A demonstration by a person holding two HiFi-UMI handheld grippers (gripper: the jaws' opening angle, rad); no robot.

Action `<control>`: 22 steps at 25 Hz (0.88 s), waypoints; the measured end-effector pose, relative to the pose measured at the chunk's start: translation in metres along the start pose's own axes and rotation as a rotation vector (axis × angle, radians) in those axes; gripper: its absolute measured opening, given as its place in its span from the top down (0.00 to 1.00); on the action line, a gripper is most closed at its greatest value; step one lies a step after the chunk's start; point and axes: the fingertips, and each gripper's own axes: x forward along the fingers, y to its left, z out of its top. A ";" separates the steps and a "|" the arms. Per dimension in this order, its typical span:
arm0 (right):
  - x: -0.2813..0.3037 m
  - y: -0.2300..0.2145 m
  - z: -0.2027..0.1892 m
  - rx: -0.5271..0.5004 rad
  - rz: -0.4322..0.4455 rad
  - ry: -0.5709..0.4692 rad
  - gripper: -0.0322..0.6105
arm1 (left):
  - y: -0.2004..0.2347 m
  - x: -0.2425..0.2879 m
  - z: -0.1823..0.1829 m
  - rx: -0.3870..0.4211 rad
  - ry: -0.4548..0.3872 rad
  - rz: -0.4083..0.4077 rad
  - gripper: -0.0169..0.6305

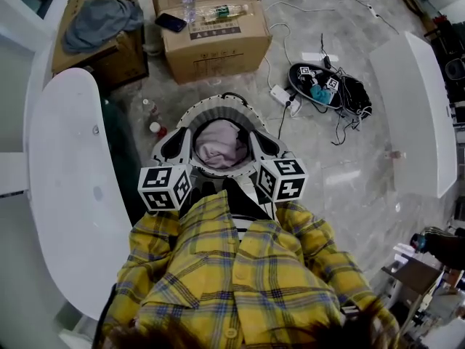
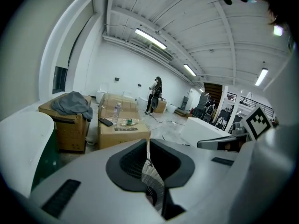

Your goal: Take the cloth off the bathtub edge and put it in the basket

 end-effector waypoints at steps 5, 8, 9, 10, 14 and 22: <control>-0.003 0.002 0.003 0.006 0.009 -0.002 0.91 | -0.002 -0.002 0.002 -0.001 0.001 0.000 0.92; -0.004 0.003 0.003 0.005 0.010 -0.003 0.91 | 0.001 -0.002 0.000 -0.003 0.004 0.008 0.92; -0.004 0.003 0.002 0.005 0.010 -0.003 0.91 | 0.002 -0.003 0.000 -0.005 0.004 0.010 0.92; -0.003 0.004 0.002 0.005 0.010 -0.001 0.91 | 0.003 -0.003 0.000 -0.007 0.004 0.012 0.92; -0.002 0.004 0.000 0.005 0.008 0.006 0.91 | 0.007 -0.004 -0.001 -0.008 0.009 0.015 0.92; -0.005 0.005 -0.004 0.005 0.004 0.007 0.91 | 0.005 -0.008 -0.007 -0.007 0.020 0.016 0.92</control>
